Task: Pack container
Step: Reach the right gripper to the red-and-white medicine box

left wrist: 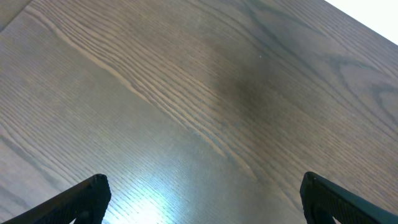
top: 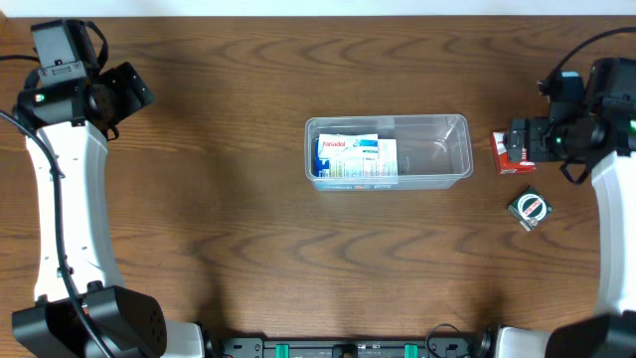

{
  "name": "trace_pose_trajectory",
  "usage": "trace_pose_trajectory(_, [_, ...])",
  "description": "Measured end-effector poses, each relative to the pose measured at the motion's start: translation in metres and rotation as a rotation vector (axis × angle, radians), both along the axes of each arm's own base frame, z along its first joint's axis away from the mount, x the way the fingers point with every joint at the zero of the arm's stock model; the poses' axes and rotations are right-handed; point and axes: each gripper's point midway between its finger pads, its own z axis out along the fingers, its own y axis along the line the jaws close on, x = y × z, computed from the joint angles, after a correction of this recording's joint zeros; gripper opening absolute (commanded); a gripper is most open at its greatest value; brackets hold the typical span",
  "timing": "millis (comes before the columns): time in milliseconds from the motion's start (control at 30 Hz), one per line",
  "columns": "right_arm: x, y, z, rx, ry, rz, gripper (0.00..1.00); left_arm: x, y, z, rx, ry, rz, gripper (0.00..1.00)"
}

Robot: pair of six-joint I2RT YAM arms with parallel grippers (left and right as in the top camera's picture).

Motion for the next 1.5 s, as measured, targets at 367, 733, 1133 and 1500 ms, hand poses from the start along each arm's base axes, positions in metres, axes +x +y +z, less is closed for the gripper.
trace_pose_trajectory(367, [0.017,-0.014,-0.053,-0.037,0.118,0.065,0.99,0.0,0.0,0.0,0.0,0.0,0.0,0.98])
trace_pose_trajectory(733, [0.031,-0.031,-0.122,-0.01,0.241,0.027,0.96,0.0,0.0,0.0,0.0,0.0,0.0,0.98])
trace_pose_trajectory(1133, [0.053,-0.037,-0.145,-0.011,0.201,-0.011,0.99,0.0,0.0,0.0,0.0,0.0,0.0,0.98])
trace_pose_trajectory(1500, [0.068,-0.032,-0.157,-0.014,0.175,-0.011,0.99,0.0,0.0,0.0,0.0,0.0,0.0,0.98])
